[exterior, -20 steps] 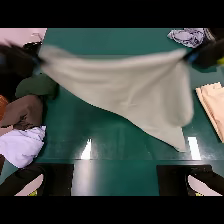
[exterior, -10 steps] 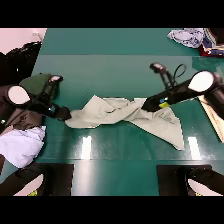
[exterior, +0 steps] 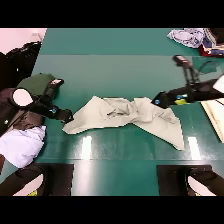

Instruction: Fold the shirts.

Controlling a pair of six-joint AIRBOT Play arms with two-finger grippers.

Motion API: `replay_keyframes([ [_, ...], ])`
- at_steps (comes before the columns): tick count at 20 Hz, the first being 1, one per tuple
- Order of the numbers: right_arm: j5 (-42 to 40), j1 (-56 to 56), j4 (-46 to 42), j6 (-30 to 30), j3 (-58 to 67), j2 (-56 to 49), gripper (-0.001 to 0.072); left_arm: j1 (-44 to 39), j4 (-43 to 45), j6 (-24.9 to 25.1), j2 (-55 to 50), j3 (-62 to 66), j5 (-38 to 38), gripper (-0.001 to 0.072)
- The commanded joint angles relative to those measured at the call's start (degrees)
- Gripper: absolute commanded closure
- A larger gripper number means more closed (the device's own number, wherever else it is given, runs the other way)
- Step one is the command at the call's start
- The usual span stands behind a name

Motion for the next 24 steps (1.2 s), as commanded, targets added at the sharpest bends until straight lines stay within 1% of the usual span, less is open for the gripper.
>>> replay_keyframes([
  [1, 3.0, -9.0, 0.1, 0.1, -3.4, 5.2, 0.0261, 0.0, -4.9, 2.8, -2.8, -3.1, 1.9, 0.0094],
  [3, 5.2, -13.6, 0.1, 0.1, -6.0, 6.5, 0.0261, 0.0, -5.0, 2.8, -5.0, -3.6, 4.0, 0.01],
  [5, 6.0, -16.1, 0.0, 0.0, -8.4, 6.8, 0.0261, 0.0, -5.0, 2.7, -5.9, -3.6, 5.4, 0.0422],
  [6, 5.7, -16.6, -0.1, 0.0, -9.6, 6.7, 0.0261, 0.0, -5.0, 2.7, -5.9, -3.6, 5.7, 0.0538],
  [7, 5.2, -17.0, -0.1, -0.6, -11.0, 6.4, 0.0261, 0.0, -5.0, 2.7, -5.9, -3.6, 6.1, 0.068],
  [10, 4.8, -17.0, -1.0, -3.4, -12.5, 1.5, 0.025, 0.0, -4.7, 2.4, -5.8, -2.7, 5.7, 0.0679],
  [12, 1.7, -17.0, -3.0, -3.3, -10.8, -3.4, 0.025, 0.0, -4.6, 2.4, -5.4, -0.8, 5.2, 0.0679],
  [16, -0.7, -17.2, -7.0, -3.8, -3.8, -13.2, 0.025, 0.0, -4.7, 2.4, -5.4, 2.1, 4.1, 0.0679],
  [19, 0.0, -16.9, -7.0, -4.1, 1.6, -20.9, 0.025, 0.0, -4.7, 2.4, -5.4, 2.2, 4.2, 0.0679],
  [24, 0.5, -12.2, -5.9, -5.9, 9.5, -32.0, 0.025, 0.0, -4.7, 2.4, -5.4, 2.1, 4.7, 0.0679],
])
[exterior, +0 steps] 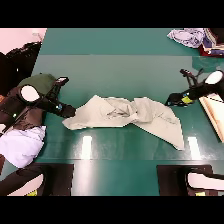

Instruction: Fold the shirts.

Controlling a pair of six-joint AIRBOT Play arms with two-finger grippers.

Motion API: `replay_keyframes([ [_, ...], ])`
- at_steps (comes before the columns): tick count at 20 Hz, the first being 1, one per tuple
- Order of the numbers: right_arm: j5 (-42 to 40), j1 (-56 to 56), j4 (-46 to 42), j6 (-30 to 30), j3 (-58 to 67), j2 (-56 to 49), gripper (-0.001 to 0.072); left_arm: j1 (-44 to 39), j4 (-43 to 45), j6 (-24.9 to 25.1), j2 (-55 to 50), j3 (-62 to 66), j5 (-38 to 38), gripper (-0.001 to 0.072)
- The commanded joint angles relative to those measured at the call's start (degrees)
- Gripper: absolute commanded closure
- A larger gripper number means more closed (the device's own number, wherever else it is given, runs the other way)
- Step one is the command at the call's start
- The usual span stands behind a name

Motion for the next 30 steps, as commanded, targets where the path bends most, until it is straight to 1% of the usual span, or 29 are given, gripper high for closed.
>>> replay_keyframes([
  [1, 1.3, 3.3, 0.4, -1.0, 6.4, -7.9, 0.025, 0.0, 0.0, 0.0, 0.0, 0.1, 0.4, 0.0679],
  [4, 7.4, 6.4, 0.3, -2.5, 11.6, -13.3, 0.025, 0.0, 0.0, 0.0, 0.0, 0.1, 0.7, 0.0679],
  [6, 8.7, 8.3, 0.2, -2.5, 13.2, -14.9, 0.0251, 0.0, 0.0, 0.0, 0.0, 0.1, 0.6, 0.0679],
  [7, 8.5, 9.0, 0.2, -2.5, 13.1, -15.0, 0.0268, 0.0, 0.0, 0.0, 0.0, 0.1, 0.6, 0.0679],
  [8, 8.0, 9.6, 0.0, -2.6, 13.1, -15.0, 0.0324, 0.0, 0.0, 0.0, 0.0, 0.1, 0.6, 0.0679],
  [9, 7.7, 9.9, -0.2, -3.4, 13.2, -15.0, 0.0519, 0.0, 0.0, 0.0, 0.0, 0.1, 0.6, 0.0679],
  [10, 7.2, 10.0, -0.1, -4.0, 13.2, -14.7, 0.0691, 0.0, 0.0, -0.1, 0.0, 0.1, 0.6, 0.0679],
  [11, 6.5, 10.0, -0.2, -4.0, 13.2, -13.8, 0.0693, 0.0, 0.0, -0.2, 0.0, 0.4, 0.5, 0.068],
  [13, 4.0, 9.3, -0.1, -3.8, 13.2, -9.8, 0.0693, 0.0, 2.0, -2.1, 0.1, 3.8, -1.4, 0.0679],
  [15, 1.2, 7.6, -0.1, -3.1, 13.4, -3.0, 0.0694, 0.0, 6.1, -3.7, 0.9, 11.4, -4.0, 0.068],
  [17, 0.2, 5.0, -0.1, -2.0, 16.5, 3.8, 0.0693, 0.0, 11.1, -5.4, 4.1, 21.0, -3.1, 0.068],
  [19, -0.5, 2.2, -0.1, -1.1, 22.4, 10.2, 0.0694, 0.0, 15.8, -7.3, 7.9, 31.5, -1.5, 0.068],
  [21, -1.9, 0.0, -0.1, 0.2, 29.3, 15.8, 0.0694, 0.0, 17.8, -7.6, 11.3, 42.2, 0.9, 0.0679],
  [23, -3.4, -1.3, -0.1, 0.2, 35.3, 20.5, 0.0694, 0.0, 17.9, -7.6, 13.8, 52.0, 3.6, 0.0679],
  [26, -6.1, -2.7, -0.2, 0.2, 41.1, 27.2, 0.0694, 0.0, 17.6, -7.6, 14.4, 66.1, 4.2, 0.068],
  [28, -6.9, -4.7, -0.2, 0.2, 43.1, 31.5, 0.0694, 0.0, 16.5, -7.6, 14.7, 71.7, 5.6, 0.0679],
  [30, -6.3, -7.6, -0.2, 0.9, 43.9, 35.0, 0.0694, 0.0, 14.3, -7.6, 15.1, 74.3, 6.6, 0.068],
])
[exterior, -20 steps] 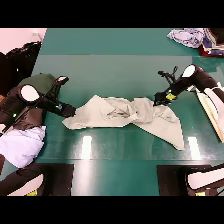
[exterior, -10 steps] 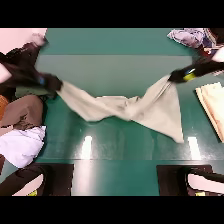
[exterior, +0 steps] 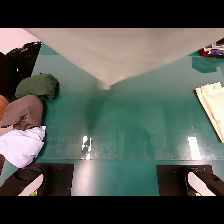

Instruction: Fold the shirts.

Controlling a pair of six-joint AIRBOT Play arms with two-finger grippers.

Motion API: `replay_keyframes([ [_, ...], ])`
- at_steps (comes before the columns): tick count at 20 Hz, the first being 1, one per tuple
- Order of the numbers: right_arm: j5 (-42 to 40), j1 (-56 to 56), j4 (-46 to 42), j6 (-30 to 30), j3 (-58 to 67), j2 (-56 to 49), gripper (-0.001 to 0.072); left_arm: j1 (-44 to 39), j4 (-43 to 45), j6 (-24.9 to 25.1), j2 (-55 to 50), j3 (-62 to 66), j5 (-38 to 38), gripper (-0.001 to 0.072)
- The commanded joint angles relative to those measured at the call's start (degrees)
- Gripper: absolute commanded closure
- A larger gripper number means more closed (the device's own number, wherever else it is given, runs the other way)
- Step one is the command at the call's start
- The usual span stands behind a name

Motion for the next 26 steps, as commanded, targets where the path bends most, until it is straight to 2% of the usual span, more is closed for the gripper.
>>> replay_keyframes([
  [1, -0.3, -4.8, -0.1, 1.1, 2.9, 7.3, 0.0694, 0.0, -3.2, -0.2, 1.3, 7.0, 2.1, 0.068],
  [5, 4.1, -10.7, 0.4, 4.2, 2.8, 10.9, 0.0694, 0.0, -9.0, -0.2, 1.4, 5.6, 1.1, 0.068],
  [7, 6.7, -12.4, 0.5, 6.5, 0.7, 11.2, 0.0694, 0.0, -9.0, -0.2, 1.3, 3.5, 1.3, 0.068],
  [10, 12.0, -12.4, 5.6, 8.8, -7.4, 8.7, 0.0694, 0.0, -3.9, -0.4, -1.6, -3.3, 1.0, 0.068],
  [13, 16.7, -11.1, 8.9, 9.3, -17.6, 2.0, 0.0694, 0.0, 0.4, -1.2, -10.1, -8.6, -5.7, 0.068],
  [15, 14.8, -8.7, 8.9, 9.2, -24.8, -3.4, 0.0694, 0.0, 2.3, -1.1, -18.0, -11.5, -8.4, 0.068],
  [17, 10.3, -5.9, 8.8, 9.2, -31.0, -9.7, 0.0694, 0.0, 2.8, -1.1, -26.8, -13.8, -7.6, 0.068],
  [20, -1.5, -3.1, 8.9, 8.4, -35.8, -20.1, 0.0694, 0.1, 3.2, -1.0, -40.5, -14.3, -3.3, 0.0679],
  [23, -8.0, -1.0, 9.2, 8.3, -32.4, -29.7, 0.0693, 0.1, 3.4, -1.1, -49.5, -14.3, 3.1, 0.0679],
  [26, -8.9, 1.0, 9.2, 7.3, -24.0, -37.4, 0.0688, 0.4, 3.6, -1.1, -51.7, -14.2, 7.5, 0.0677],
])
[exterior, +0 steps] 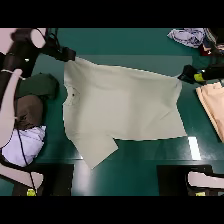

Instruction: Fold the shirts.

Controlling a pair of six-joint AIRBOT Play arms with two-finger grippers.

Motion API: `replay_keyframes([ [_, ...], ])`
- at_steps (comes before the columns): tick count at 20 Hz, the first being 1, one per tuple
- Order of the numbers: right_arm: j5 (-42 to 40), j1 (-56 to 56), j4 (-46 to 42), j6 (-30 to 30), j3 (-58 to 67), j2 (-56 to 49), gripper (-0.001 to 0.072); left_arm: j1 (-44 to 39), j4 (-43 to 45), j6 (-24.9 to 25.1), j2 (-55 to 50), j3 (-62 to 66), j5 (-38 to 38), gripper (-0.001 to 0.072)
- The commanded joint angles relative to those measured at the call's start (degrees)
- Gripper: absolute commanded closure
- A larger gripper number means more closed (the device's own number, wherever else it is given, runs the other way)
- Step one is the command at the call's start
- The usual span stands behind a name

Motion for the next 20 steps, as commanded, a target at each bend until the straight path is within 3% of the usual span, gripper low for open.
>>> replay_keyframes([
  [1, -3.1, 2.3, 0.2, -0.9, 7.8, -9.3, 0.057, 0.9, 0.5, -0.3, -4.3, 0.3, 4.3, 0.0502],
  [2, -1.8, 2.3, 0.2, -0.9, 10.9, -10.8, 0.0302, 1.9, 0.5, -0.5, -4.3, 1.3, 2.6, 0.0214],
  [3, 0.0, 2.2, 0.0, -0.9, 13.4, -11.7, 0.0229, 3.2, 0.5, -0.5, -4.3, 2.8, -0.6, 0.015],
  [6, 6.4, 0.1, -0.2, -1.4, 17.4, -10.1, 0.028, 8.9, -0.1, -3.1, -4.2, 7.9, -15.0, 0.0165],
  [9, 11.0, -1.3, 0.0, -3.3, 14.3, -3.4, 0.028, 14.1, -0.4, -6.2, -2.3, 5.6, -25.7, 0.0165],
  [11, 12.0, -1.3, 0.0, -4.8, 9.2, 2.6, 0.028, 15.6, -1.8, -5.9, 2.3, -2.1, -25.4, 0.0165],
  [15, 9.9, -0.3, 0.0, -6.3, -1.4, 13.1, 0.028, 15.6, -8.5, -4.4, 19.4, -29.4, -16.4, 0.0165],
  [20, 6.9, -0.3, 0.0, -6.3, -9.1, 20.7, 0.028, 15.6, -17.0, 0.4, 38.0, -58.6, -20.9, 0.0165],
])
